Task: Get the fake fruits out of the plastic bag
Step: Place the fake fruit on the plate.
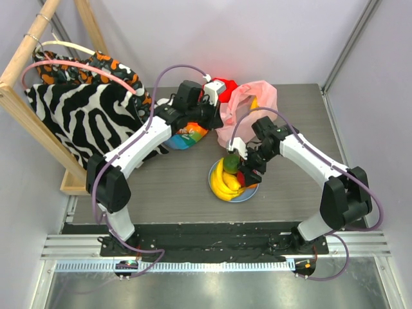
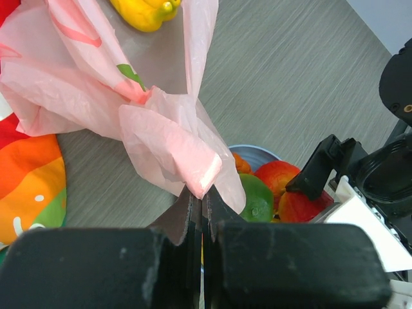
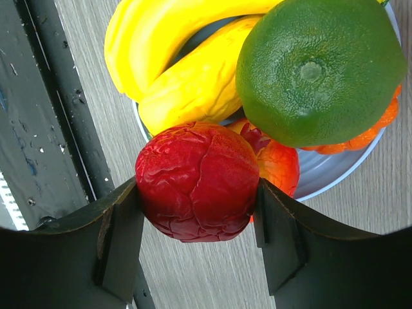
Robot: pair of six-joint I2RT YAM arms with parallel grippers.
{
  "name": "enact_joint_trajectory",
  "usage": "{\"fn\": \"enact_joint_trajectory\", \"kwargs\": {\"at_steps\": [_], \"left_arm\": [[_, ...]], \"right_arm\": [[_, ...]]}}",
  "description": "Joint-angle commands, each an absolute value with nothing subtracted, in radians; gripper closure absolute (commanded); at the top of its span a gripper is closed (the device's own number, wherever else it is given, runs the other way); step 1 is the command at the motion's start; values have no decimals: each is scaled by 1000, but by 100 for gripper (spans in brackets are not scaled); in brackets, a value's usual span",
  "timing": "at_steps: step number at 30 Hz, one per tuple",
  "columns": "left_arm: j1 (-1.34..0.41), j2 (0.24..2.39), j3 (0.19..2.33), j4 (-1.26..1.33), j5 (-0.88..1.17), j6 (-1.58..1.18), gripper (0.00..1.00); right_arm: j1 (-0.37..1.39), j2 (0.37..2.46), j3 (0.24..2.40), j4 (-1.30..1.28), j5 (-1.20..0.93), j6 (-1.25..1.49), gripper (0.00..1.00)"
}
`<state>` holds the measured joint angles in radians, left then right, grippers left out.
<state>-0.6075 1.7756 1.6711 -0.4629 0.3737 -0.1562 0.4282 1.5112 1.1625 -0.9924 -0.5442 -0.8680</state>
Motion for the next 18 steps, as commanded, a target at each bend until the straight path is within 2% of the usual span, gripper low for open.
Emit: {"fn": "enact_joint_trajectory", "kwargs": {"at_steps": [1, 3, 7, 8, 10, 11, 18], "left_arm": [[-607, 1738, 1667, -445, 377, -143, 100], [-609, 1741, 1666, -445, 380, -143, 100], [-607, 1743, 1667, -442, 385, -144, 100], [-609, 1744, 1667, -443, 387, -144, 100], [-607, 1749, 1670, -443, 390, -144, 100], [-609, 1749, 1671, -442, 391, -147, 100], [-609, 1759, 1680, -437, 407, -156, 100]], "right_arm": [[445, 1519, 1178, -960, -554, -864, 60], [449, 1517, 1166, -963, -549, -876, 52], [453, 1509, 1157, -965, -538, -885, 44], [454, 1506, 1157, -965, -534, -884, 33], [453, 1503, 1155, -965, -528, -884, 25], [453, 1497, 1155, -965, -525, -884, 3], [454, 1491, 1163, -966, -517, -876, 0]]}}
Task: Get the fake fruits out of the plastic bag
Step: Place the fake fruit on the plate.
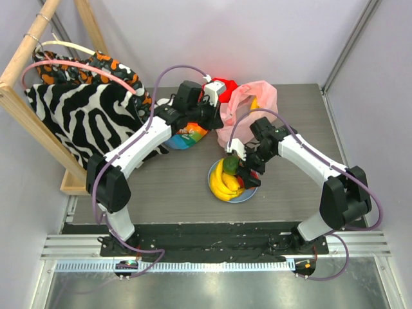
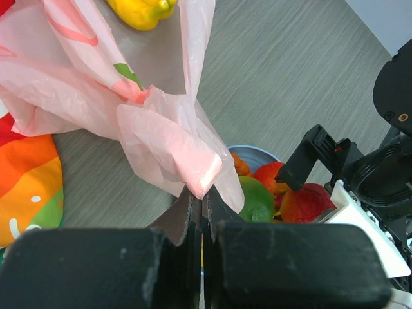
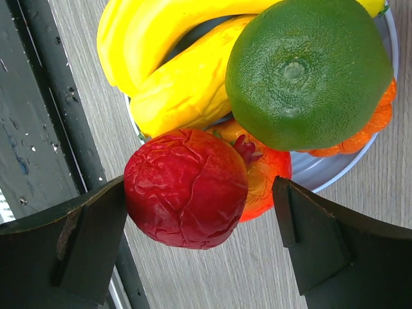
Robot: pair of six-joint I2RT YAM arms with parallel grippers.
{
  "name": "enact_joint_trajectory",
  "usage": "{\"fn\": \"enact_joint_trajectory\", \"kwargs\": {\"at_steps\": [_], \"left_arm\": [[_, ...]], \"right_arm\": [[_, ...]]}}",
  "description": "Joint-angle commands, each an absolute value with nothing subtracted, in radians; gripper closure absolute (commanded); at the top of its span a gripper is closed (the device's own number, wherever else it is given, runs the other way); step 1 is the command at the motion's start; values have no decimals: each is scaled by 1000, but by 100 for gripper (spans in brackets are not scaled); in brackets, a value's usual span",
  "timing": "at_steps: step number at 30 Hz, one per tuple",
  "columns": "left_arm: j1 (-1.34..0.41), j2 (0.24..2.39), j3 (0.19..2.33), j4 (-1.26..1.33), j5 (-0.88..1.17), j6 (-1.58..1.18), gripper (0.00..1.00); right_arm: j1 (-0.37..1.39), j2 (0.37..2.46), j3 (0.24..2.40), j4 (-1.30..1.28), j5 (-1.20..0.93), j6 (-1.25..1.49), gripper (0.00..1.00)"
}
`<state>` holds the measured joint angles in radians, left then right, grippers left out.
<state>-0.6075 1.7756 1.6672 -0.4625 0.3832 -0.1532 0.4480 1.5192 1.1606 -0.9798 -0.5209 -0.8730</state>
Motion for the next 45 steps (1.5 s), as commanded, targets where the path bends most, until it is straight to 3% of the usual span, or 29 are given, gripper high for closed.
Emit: {"fn": "enact_joint_trajectory", "kwargs": {"at_steps": [1, 11, 19, 22, 31, 45], "left_arm": [[-609, 1761, 1680, -436, 408, -155, 100], [-609, 1761, 1674, -434, 419, -163, 100], [-611, 1758, 1671, -434, 422, -163, 100], [-609, 1761, 1669, -434, 426, -166, 100], [-609, 1758, 1675, -440, 434, -173, 100], [-609, 1776, 1695, -472, 410, -143, 100]], "right_arm": [[453, 1488, 1166, -969, -515, -874, 0], [454, 1453, 1160, -968, -459, -876, 0], [449, 1447, 1247, -1057, -497, -888, 26], [437, 1440, 1267, -1071, -502, -893, 30], [238, 1560, 1420, -1103, -529, -936, 30], [238, 1687, 1353, -1045, -571, -905, 28]]}}
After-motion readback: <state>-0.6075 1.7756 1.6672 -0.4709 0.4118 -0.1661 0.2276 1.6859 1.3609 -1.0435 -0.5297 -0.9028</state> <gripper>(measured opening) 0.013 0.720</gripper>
